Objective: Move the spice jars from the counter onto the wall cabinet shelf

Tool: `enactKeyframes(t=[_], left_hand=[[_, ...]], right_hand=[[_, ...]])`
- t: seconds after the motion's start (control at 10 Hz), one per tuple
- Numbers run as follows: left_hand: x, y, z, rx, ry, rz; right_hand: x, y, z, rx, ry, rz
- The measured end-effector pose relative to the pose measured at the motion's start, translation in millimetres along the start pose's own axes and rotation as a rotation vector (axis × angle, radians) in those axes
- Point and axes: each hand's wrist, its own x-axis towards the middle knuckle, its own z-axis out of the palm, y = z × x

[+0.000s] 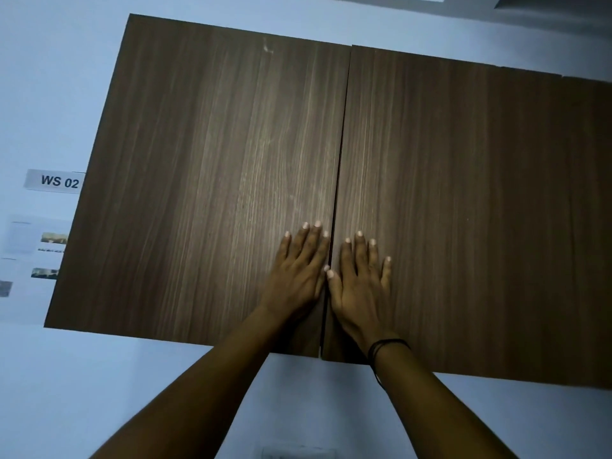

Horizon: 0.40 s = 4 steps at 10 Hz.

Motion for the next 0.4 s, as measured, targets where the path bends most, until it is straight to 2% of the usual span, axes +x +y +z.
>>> enactKeyframes(t=[0.1,0.4], left_hand=[[6,-9,-10,0.016,-0.025,-0.064],[42,-11,-75,0.141,0.203,-0.031]], right_hand=[[10,0,-17,-0.021,0.018,-0.004],[34,-11,-61,-0.056,0.154,-0.031]])
